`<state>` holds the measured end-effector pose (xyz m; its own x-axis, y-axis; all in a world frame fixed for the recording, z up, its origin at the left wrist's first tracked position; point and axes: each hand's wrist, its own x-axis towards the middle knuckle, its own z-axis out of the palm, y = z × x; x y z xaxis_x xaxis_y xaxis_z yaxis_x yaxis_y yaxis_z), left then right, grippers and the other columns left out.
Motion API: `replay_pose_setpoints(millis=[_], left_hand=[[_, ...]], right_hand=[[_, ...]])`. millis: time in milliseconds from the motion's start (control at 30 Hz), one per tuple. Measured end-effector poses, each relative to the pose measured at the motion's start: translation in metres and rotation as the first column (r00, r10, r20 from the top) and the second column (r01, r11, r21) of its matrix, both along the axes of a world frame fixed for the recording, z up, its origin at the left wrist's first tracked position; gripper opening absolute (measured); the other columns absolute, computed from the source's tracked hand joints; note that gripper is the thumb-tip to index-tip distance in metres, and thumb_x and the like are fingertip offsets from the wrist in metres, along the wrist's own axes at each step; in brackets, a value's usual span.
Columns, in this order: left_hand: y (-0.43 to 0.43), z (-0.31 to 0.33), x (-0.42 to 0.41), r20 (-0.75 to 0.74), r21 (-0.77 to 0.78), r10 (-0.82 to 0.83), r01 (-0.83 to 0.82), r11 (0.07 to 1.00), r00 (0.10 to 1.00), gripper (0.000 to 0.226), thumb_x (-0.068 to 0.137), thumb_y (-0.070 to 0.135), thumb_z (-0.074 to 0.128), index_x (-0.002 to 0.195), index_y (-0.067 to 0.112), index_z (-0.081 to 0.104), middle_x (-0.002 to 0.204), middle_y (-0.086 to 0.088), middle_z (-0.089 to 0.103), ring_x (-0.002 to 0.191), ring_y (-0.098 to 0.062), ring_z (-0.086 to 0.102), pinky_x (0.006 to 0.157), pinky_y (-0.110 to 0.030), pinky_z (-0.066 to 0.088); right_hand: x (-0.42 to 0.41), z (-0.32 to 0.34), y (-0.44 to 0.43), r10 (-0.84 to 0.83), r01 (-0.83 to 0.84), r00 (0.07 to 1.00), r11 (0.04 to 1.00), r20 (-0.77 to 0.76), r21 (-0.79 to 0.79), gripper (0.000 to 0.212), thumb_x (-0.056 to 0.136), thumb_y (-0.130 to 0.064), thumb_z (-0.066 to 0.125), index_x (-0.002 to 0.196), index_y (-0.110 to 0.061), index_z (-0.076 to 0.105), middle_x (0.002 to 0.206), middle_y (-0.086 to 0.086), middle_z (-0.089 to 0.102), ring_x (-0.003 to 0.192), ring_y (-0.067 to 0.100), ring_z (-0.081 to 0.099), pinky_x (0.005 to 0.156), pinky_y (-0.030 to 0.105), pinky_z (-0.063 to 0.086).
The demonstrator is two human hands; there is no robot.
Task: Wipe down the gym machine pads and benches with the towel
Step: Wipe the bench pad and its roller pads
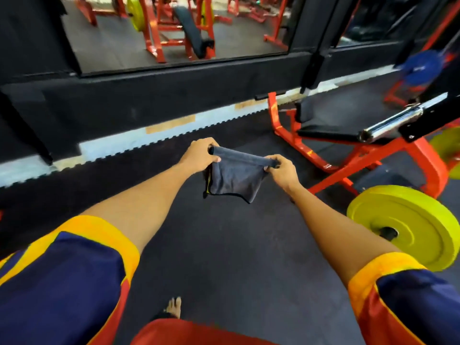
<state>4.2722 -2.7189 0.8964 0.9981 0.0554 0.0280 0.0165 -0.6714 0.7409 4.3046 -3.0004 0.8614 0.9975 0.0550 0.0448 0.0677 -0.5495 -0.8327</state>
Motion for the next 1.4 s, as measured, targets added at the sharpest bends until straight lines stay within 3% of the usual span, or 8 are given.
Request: replay_pose_setpoints(millis=[367, 467, 600, 700, 800, 1000, 1167, 1400], left_hand=[[0.026, 0.073, 0.248, 0.154, -0.001, -0.227, 0.23, 0.973, 0.962, 0.027, 0.086, 0.018, 0.08, 0.11, 0.018, 0.07, 0.1, 0.001, 0.068, 0.088, -0.016, 0.062, 0.058, -0.016, 0.039], [0.011, 0.078, 0.317, 0.181, 0.007, -0.275, 0.278, 0.96, 0.944, 0.027, 0.086, 0.018, 0.081, 0.109, 0.014, 0.068, 0.101, -0.002, 0.067, 0.091, -0.017, 0.061, 0.062, -0.017, 0.04], [-0.014, 0.083, 0.418, 0.213, 0.044, -0.298, 0.296, 0.954, 0.93, 0.028, 0.081, 0.027, 0.083, 0.104, 0.027, 0.066, 0.104, 0.0, 0.071, 0.1, -0.023, 0.066, 0.085, -0.039, 0.053], [-0.04, 0.096, 0.478, 0.21, 0.076, -0.336, 0.327, 0.942, 0.918, 0.031, 0.08, 0.029, 0.084, 0.104, 0.032, 0.065, 0.108, 0.0, 0.072, 0.104, -0.024, 0.066, 0.088, -0.043, 0.054], [-0.068, 0.107, 0.535, 0.205, 0.041, -0.357, 0.357, 0.933, 0.911, 0.037, 0.082, 0.02, 0.084, 0.116, 0.02, 0.068, 0.116, -0.004, 0.07, 0.109, -0.025, 0.063, 0.086, -0.04, 0.052], [-0.115, 0.104, 0.633, 0.197, 0.009, -0.435, 0.442, 0.897, 0.878, 0.031, 0.088, 0.016, 0.079, 0.117, 0.018, 0.069, 0.109, -0.004, 0.071, 0.092, -0.022, 0.066, 0.061, -0.024, 0.05], [-0.159, 0.087, 0.723, 0.197, -0.017, -0.489, 0.501, 0.865, 0.85, 0.033, 0.084, 0.019, 0.082, 0.114, 0.021, 0.069, 0.103, 0.006, 0.069, 0.085, -0.016, 0.065, 0.076, -0.033, 0.049], [-0.21, 0.064, 0.882, 0.199, -0.008, -0.535, 0.547, 0.837, 0.821, 0.031, 0.079, 0.022, 0.085, 0.107, 0.023, 0.071, 0.109, 0.002, 0.072, 0.103, -0.017, 0.065, 0.09, -0.036, 0.052]], right_hand=[[0.18, 0.075, 0.014, -0.217, 0.23, 0.965, 0.97, 0.147, -0.079, 0.028, 0.088, 0.0, 0.07, 0.108, -0.021, 0.073, 0.098, -0.003, 0.073, 0.086, 0.009, 0.066, 0.071, 0.006, 0.046], [0.237, 0.081, -0.002, -0.25, 0.265, 0.953, 0.962, 0.171, -0.072, 0.031, 0.088, 0.0, 0.072, 0.103, -0.028, 0.07, 0.094, -0.006, 0.073, 0.089, 0.013, 0.069, 0.079, 0.018, 0.054], [0.319, 0.095, -0.025, -0.305, 0.315, 0.93, 0.949, 0.206, -0.018, 0.031, 0.091, 0.005, 0.066, 0.102, -0.023, 0.07, 0.085, -0.011, 0.07, 0.065, -0.011, 0.063, 0.064, 0.008, 0.049], [0.371, 0.102, -0.045, -0.378, 0.383, 0.903, 0.924, 0.202, 0.017, 0.036, 0.089, 0.008, 0.061, 0.097, -0.026, 0.07, 0.084, -0.004, 0.073, 0.065, 0.0, 0.066, 0.07, 0.024, 0.06], [0.421, 0.109, -0.064, -0.401, 0.408, 0.895, 0.913, 0.195, 0.008, 0.031, 0.091, 0.004, 0.063, 0.103, -0.022, 0.072, 0.092, 0.001, 0.074, 0.076, 0.007, 0.067, 0.063, 0.009, 0.051], [0.497, 0.103, -0.105, -0.443, 0.444, 0.881, 0.896, 0.165, 0.034, 0.027, 0.094, 0.001, 0.066, 0.103, -0.025, 0.069, 0.095, 0.0, 0.072, 0.081, 0.007, 0.066, 0.062, 0.005, 0.047], [0.566, 0.078, -0.14, -0.432, 0.429, 0.898, 0.902, 0.083, 0.054, 0.031, 0.104, -0.007, 0.053, 0.1, -0.038, 0.051, 0.085, 0.003, 0.06, 0.076, 0.02, 0.06, 0.067, 0.041, 0.06], [0.696, 0.058, -0.17, -0.489, 0.488, 0.872, 0.865, -0.022, 0.114, 0.018, 0.108, -0.007, 0.048, 0.11, -0.023, 0.042, 0.082, 0.009, 0.053, 0.061, 0.021, 0.058, 0.048, 0.03, 0.055]])
